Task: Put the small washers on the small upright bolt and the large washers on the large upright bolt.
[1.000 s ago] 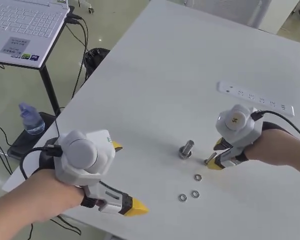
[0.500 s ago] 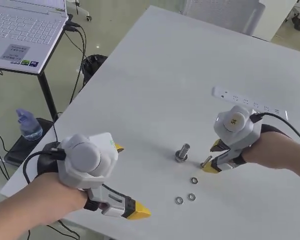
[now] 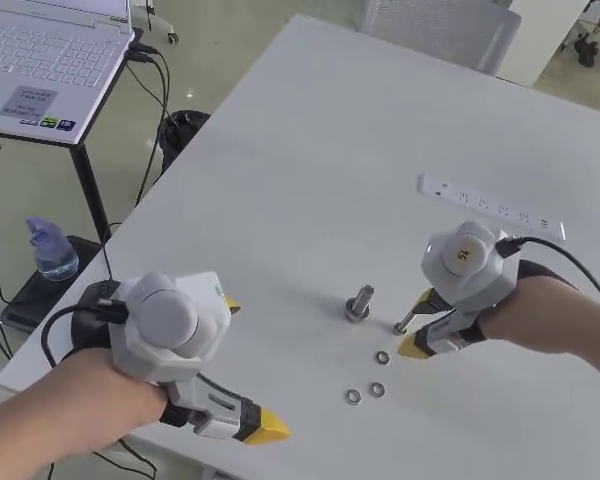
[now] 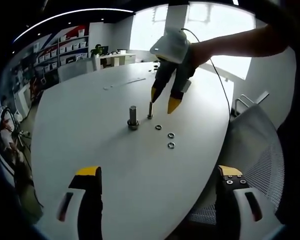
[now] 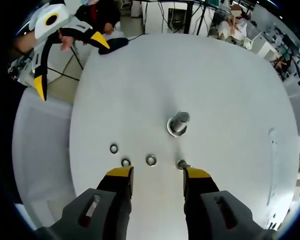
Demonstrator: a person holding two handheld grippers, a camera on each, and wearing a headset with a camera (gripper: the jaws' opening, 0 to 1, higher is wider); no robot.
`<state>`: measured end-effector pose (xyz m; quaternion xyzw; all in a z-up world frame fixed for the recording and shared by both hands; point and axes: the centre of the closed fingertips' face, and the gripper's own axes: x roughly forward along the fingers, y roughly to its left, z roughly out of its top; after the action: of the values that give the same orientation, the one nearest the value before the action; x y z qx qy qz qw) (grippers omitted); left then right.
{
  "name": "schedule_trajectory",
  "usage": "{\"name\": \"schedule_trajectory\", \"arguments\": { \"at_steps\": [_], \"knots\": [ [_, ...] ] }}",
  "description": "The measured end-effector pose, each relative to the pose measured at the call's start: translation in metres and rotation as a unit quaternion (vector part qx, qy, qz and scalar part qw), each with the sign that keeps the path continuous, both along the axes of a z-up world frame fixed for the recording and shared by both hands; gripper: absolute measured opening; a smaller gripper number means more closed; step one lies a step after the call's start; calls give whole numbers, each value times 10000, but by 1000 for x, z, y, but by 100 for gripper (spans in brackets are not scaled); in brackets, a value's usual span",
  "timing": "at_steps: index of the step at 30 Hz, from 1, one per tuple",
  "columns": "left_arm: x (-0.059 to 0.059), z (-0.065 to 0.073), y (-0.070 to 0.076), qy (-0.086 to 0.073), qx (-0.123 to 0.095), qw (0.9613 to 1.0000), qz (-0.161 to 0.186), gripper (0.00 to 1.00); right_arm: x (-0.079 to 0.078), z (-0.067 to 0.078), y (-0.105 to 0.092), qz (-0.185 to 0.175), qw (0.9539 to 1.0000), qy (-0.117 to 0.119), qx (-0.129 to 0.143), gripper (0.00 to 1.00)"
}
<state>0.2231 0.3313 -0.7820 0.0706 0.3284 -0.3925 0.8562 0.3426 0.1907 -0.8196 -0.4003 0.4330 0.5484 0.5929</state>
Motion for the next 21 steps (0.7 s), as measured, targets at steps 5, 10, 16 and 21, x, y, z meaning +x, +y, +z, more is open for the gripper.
{"name": "schedule_trajectory", "arguments": {
  "at_steps": [5, 10, 16, 21],
  "knots": [
    [0, -1, 0, 7, -7, 10000, 16, 94, -6, -4, -2, -14, 10000, 30, 5, 41],
    [0, -2, 0, 38, 20, 10000, -16, 92, -12, -7, -3, -47, 10000, 79, 10, 41],
    [-2, -5, 0, 76, 33, 10000, -50, 91, -15, -15, 0, 34, 10000, 69, 29, 41],
    [-3, -4, 0, 103, 8, 9999, -76, 90, -14, -24, 0, 164, 9999, 1, -27, 36]
  ]
}}
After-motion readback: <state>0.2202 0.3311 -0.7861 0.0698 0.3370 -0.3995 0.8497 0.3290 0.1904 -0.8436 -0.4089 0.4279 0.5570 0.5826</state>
